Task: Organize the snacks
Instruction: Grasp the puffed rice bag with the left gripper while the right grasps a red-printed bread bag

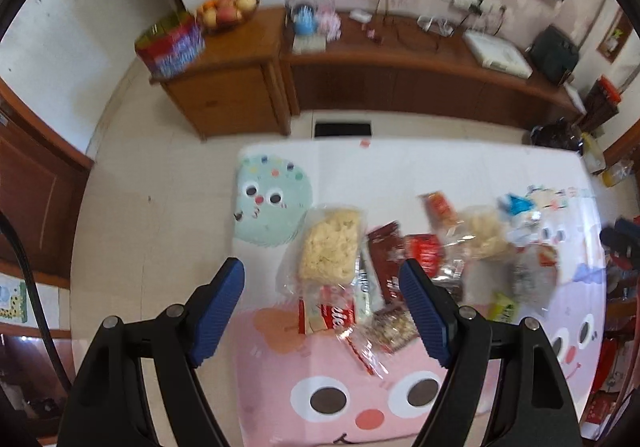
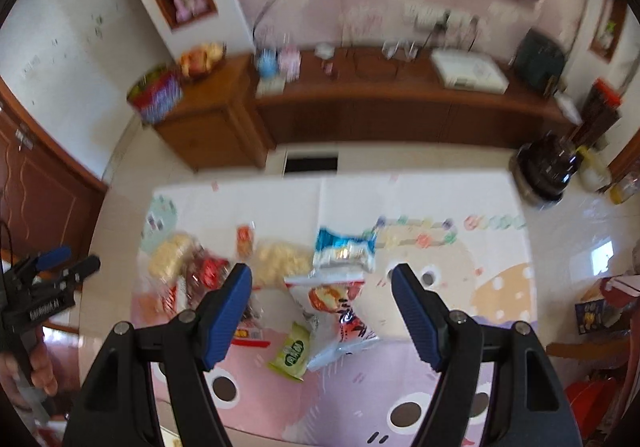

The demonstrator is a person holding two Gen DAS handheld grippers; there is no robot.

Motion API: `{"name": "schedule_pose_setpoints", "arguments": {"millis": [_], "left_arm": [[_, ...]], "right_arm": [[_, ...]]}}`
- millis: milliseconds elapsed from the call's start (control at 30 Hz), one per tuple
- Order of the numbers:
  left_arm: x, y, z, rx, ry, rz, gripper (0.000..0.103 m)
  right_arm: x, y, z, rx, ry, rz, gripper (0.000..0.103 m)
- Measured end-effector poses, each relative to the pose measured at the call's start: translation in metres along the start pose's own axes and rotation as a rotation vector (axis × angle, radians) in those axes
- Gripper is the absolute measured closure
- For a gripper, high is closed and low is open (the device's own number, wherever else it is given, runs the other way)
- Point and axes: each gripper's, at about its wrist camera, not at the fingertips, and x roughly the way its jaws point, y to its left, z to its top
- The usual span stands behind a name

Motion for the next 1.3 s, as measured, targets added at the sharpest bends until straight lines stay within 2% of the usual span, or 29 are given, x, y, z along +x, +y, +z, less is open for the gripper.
{"name": "schedule_pose_setpoints", "arguments": {"millis": [167,300,533,633,700,767,900,1033,1300], "left_arm": [[0.065,0.0,0.004,-0.005,0.102,0.0,0.024],[0.105,0.0,0.006,-0.018,0.162,0.022,0.024],[0.14,-0.009,0.004,-0.029,0.209,0.028,0.024],[0.147,-0.011,0.004,-0.045,0.204,0.035,0.025],[0.149,-0.011,0.003,-0.057,0.208,0.02,0.038],[0.151,-0.011,0.001,-0.056,0.213,0.012,0.047],[0.145,-0.014,-0.003,-0.036,0.156,0.046,0.048],[0.129,-0.013,-0.008,-0.048,0.112,0.073,0.048],[0.058,-0.003,-0.028,-0.07,0.016,0.068,0.048]], "right_arm": [[0.069,-0.016,-0.017,0.007,0.144,0.004,0.03],[0.102,-0.022,-0.03,0.019,0.213,0.018,0.03],[0.128,-0.024,-0.043,0.018,0.261,0.049,0.03],[0.134,-0.025,-0.046,0.022,0.275,0.063,0.032],[0.139,-0.027,-0.05,0.027,0.289,0.076,0.044],[0.14,-0.027,-0.052,0.025,0.273,0.079,0.047],[0.136,-0.027,-0.056,0.019,0.256,0.074,0.053],[0.124,-0.032,-0.062,0.044,0.232,0.075,0.055],[0.071,-0.026,-0.067,0.08,0.145,0.093,0.055]]}}
